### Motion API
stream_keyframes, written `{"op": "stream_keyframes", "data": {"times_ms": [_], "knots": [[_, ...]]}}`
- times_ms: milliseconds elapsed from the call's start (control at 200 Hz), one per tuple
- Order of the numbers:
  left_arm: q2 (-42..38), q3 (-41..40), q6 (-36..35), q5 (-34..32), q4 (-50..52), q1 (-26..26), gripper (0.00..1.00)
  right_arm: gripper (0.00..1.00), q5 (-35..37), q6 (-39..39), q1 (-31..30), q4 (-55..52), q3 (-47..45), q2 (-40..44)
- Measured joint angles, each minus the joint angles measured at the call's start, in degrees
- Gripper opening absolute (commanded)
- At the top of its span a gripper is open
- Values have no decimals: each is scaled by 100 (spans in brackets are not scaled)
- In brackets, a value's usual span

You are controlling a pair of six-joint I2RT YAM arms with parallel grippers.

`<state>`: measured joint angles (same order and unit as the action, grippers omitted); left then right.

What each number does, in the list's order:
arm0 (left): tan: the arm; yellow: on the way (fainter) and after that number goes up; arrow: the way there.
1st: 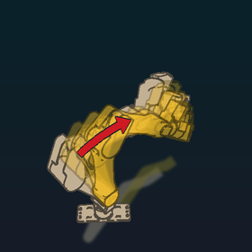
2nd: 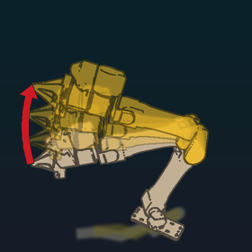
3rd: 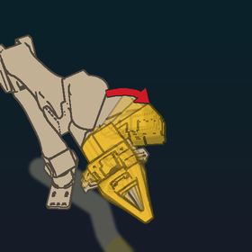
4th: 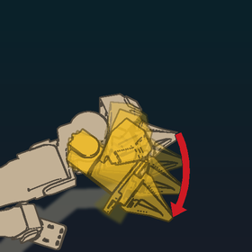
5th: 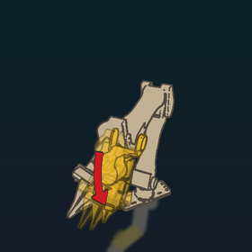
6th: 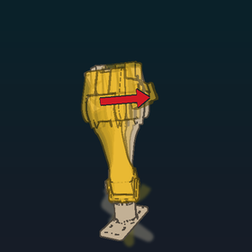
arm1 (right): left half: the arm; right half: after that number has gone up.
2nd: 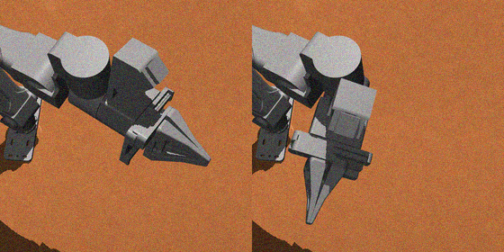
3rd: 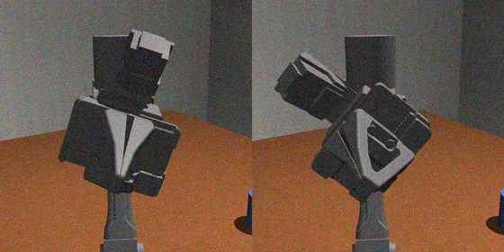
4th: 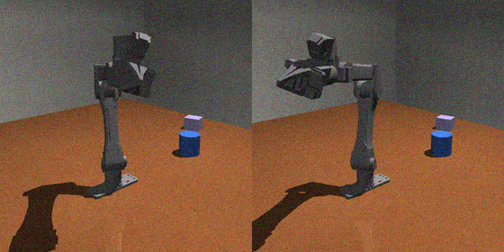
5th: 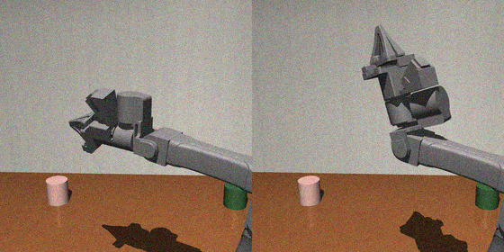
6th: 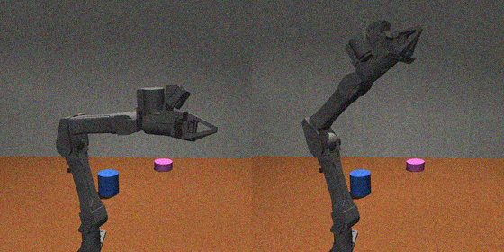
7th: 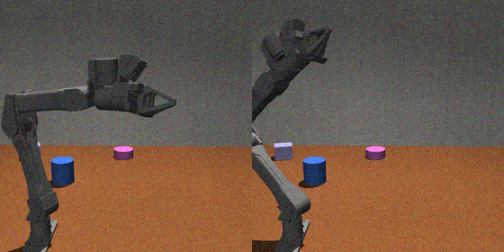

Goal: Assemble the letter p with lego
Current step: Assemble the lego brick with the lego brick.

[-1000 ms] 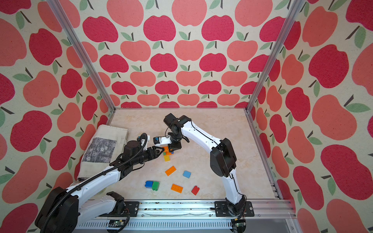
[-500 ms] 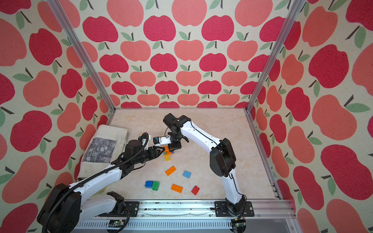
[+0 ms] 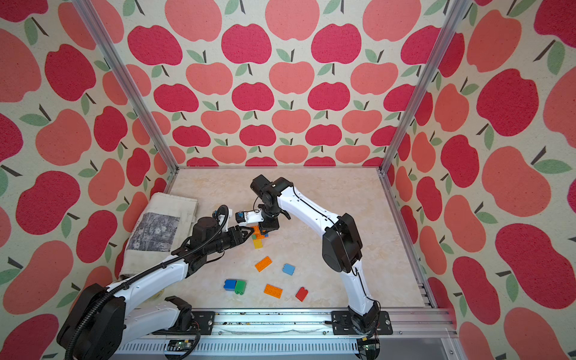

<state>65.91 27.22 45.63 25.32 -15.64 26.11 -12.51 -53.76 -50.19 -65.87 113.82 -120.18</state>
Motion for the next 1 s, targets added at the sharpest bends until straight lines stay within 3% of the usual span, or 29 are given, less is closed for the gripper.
{"op": "stream_keyframes", "data": {"times_ms": [630,1001], "knots": [[116,-13,17,-61,-181,-46,50,34,-39,184,-37,-81,63,-33],[87,-142,-13,-109,-356,9,50,56,-197,393,-33,195,-39,-37]]}}
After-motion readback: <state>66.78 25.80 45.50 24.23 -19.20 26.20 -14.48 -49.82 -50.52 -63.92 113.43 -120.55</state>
